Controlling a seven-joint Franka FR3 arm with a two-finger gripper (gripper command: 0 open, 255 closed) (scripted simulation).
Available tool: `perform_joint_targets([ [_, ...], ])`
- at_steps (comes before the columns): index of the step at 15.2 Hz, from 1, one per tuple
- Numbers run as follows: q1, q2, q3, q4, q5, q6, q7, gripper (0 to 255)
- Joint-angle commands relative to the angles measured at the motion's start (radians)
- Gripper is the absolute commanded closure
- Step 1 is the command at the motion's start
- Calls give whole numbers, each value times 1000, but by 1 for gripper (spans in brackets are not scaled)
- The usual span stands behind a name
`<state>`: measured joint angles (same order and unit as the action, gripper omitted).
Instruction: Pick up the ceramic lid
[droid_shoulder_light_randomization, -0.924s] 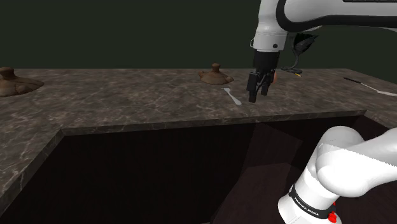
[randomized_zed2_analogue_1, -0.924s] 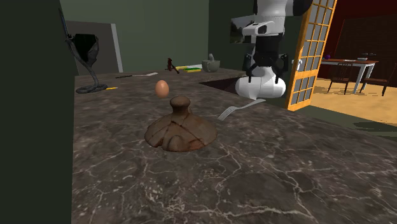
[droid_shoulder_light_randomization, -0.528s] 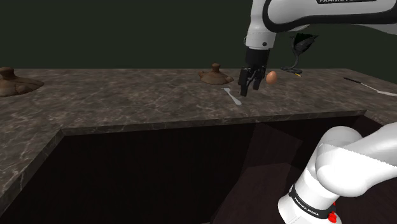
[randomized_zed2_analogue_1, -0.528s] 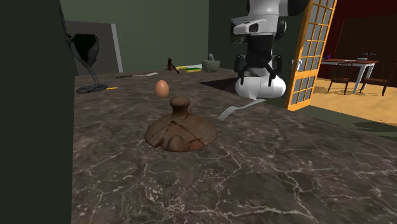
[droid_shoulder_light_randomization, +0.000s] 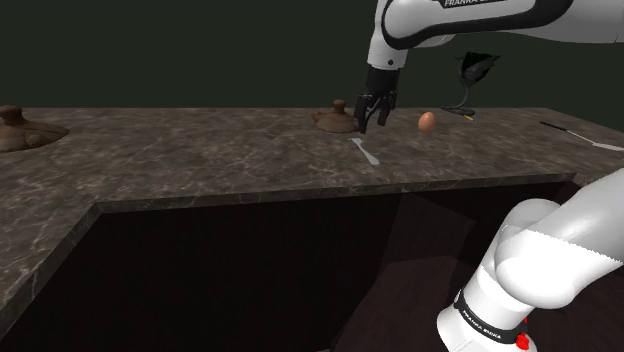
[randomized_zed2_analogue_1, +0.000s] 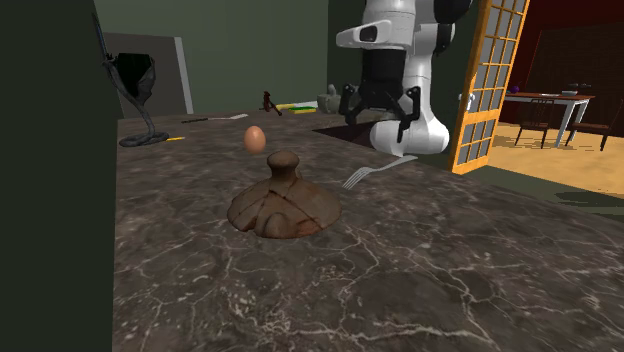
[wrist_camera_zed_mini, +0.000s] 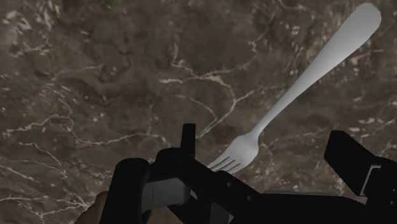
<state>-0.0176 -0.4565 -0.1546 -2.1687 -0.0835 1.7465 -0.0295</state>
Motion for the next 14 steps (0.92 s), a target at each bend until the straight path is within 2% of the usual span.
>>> perform_joint_targets([
  [1, -2, 67, -12, 59, -2, 31, -9, 0],
  [8, -19, 278, -62, 275, 10, 101, -57, 0],
  [14, -43, 469, -100, 508, 50, 122, -104, 0],
])
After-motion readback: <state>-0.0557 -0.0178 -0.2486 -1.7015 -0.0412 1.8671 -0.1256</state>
